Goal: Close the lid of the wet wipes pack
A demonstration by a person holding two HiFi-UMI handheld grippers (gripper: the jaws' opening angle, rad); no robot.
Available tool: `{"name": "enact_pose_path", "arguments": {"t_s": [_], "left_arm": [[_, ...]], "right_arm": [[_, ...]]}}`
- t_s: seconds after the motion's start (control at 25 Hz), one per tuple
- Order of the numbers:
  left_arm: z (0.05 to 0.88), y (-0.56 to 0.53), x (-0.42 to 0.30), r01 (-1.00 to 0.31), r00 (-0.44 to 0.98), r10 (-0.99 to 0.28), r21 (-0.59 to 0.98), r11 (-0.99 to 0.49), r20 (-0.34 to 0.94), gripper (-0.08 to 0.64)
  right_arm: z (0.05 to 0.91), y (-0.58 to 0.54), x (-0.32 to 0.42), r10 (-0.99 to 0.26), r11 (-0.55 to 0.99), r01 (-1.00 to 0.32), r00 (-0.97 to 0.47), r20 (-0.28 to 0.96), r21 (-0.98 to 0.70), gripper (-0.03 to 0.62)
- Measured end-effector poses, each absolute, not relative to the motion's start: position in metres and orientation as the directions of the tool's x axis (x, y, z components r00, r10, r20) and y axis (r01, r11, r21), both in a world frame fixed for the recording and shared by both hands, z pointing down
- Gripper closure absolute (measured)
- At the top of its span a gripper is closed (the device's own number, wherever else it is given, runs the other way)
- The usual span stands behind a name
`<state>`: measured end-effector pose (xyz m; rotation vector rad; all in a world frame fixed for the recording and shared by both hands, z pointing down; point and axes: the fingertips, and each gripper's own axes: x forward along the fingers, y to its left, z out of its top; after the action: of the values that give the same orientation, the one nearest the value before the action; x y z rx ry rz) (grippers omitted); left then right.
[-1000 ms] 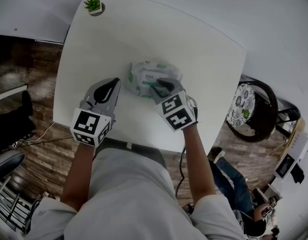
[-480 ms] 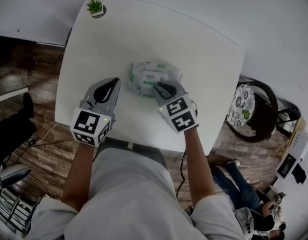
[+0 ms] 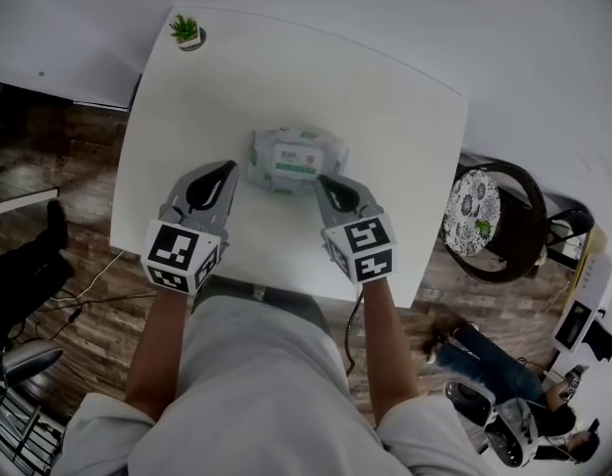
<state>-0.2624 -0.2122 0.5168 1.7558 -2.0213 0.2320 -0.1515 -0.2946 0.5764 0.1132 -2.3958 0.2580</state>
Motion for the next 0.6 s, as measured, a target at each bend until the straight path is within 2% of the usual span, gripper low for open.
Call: {"name": "enact_pose_path", "arguments": {"t_s": [0.6], "left_arm": [[0.450, -0.212, -0.245, -0.984, -0.121, -0.933, 0.082, 0.157, 0.340, 0.555]], "right_arm": [[0.484, -0.320, -0.096, -0.242, 0.935, -0.336, -0.837, 0.490, -0.111, 0.588]]}}
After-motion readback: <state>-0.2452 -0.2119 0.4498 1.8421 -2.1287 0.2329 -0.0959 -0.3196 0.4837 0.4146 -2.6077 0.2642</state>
